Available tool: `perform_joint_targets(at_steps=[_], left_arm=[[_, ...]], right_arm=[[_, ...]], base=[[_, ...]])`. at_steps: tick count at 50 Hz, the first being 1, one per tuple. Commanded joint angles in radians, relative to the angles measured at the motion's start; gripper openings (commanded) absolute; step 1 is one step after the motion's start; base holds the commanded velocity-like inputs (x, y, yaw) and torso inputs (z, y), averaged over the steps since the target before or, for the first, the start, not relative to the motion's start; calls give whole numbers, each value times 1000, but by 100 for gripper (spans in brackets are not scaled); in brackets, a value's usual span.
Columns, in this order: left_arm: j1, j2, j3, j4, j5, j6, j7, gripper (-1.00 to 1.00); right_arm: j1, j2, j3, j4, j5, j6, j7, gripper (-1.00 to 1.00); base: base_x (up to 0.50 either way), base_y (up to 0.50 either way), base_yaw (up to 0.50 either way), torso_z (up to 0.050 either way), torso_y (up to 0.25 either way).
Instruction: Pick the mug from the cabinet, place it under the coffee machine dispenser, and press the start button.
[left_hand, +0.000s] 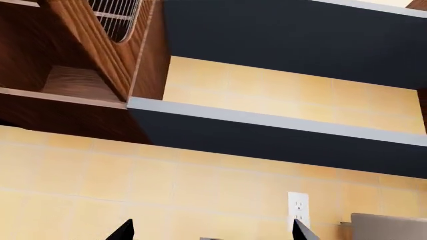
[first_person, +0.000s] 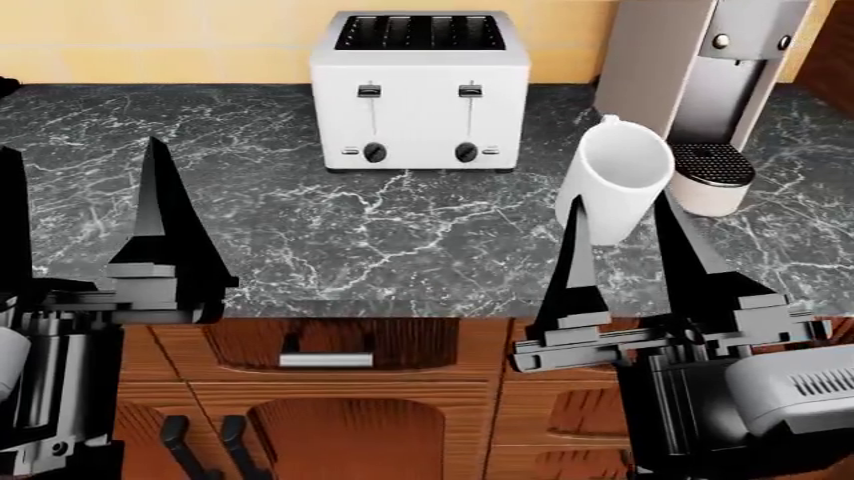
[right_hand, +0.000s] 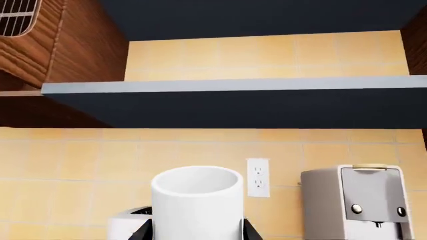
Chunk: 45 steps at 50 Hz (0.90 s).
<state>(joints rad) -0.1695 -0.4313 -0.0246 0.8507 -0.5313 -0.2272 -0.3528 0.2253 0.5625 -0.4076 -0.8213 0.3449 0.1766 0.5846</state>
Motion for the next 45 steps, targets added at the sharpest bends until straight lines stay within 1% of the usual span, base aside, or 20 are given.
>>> perform_joint_targets(at_steps=[1,42,45], left_arm=[[-2,-6,-1,4,-12,-6,-7,100],[2,-16,1,6,-27,-1,-27,100],[3,-16,3,4,-25,2,-26,100]], right_arm=[[3,4,6,-11,-20,4,0,-100],[-23,9,11,8,-20,-44,5,-100],[-22,9,10,12,-14,-41,4,-100]], base=[[-1,-500,0,0,0],[-1,-500,0,0,0],[0,0,0,0,0]])
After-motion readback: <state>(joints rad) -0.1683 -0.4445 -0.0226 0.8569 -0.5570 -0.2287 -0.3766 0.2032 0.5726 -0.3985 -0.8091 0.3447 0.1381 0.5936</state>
